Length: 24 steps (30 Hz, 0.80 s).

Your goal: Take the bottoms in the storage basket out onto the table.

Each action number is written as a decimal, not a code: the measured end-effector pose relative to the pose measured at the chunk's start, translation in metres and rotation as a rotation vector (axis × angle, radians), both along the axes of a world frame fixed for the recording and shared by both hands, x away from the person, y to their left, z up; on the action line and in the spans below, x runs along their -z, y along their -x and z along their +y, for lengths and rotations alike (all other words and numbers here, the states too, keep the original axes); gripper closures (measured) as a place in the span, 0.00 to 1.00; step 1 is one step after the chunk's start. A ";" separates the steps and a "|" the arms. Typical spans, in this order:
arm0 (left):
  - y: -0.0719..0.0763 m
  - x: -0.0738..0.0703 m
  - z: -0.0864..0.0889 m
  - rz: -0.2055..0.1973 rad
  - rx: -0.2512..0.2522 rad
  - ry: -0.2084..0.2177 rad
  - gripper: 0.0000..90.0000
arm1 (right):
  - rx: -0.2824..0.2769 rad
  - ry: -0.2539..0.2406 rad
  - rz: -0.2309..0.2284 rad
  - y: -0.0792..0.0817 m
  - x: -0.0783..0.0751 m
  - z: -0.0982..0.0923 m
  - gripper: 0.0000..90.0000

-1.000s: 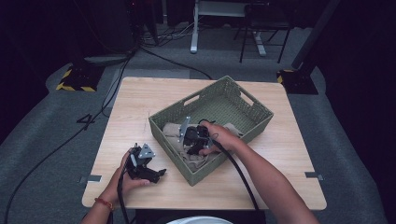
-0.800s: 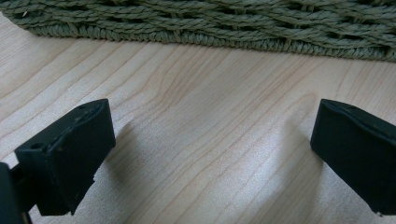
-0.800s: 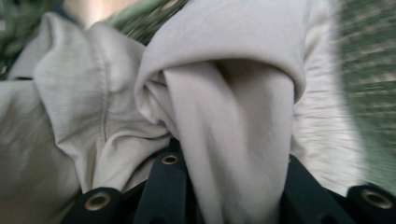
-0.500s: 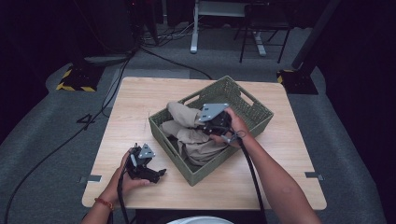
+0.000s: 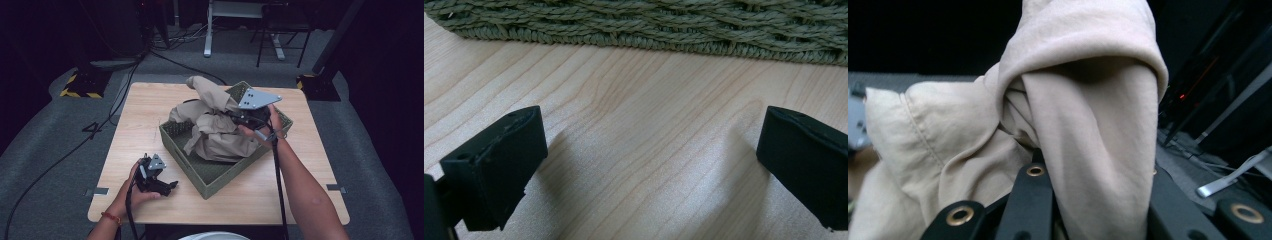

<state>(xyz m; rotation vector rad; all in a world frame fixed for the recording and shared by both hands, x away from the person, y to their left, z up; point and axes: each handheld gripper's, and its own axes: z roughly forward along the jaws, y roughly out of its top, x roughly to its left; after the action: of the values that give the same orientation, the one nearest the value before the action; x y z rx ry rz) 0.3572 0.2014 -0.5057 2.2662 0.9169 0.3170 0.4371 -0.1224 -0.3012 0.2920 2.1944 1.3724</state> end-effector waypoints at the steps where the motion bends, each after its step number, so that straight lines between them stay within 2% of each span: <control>1: 0.000 0.000 0.000 0.000 0.000 0.000 0.00 | 0.003 -0.012 -0.009 0.001 -0.004 -0.002 0.89; 5: 0.000 0.000 0.000 -0.001 -0.001 0.000 0.00 | 0.020 -0.050 -0.050 0.007 -0.025 -0.013 0.89; 7: 0.000 0.000 0.000 -0.001 -0.001 -0.001 0.00 | 0.024 -0.059 -0.055 0.007 -0.028 -0.015 0.89; 8: 0.000 0.000 0.000 -0.001 -0.001 -0.001 0.00 | 0.032 -0.080 -0.063 0.008 -0.038 -0.020 0.89; 16: 0.000 0.000 0.000 -0.001 0.000 -0.001 0.00 | 0.069 -0.123 -0.093 0.007 -0.072 -0.029 0.89; 24: 0.000 0.000 0.000 -0.001 -0.001 0.000 0.00 | 0.086 -0.158 -0.117 0.011 -0.093 -0.039 0.89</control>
<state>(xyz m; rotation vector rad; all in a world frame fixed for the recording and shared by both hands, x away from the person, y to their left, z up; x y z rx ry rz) 0.3572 0.2014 -0.5057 2.2661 0.9171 0.3183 0.4261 -0.1619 -0.2079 0.3509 1.9604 1.4799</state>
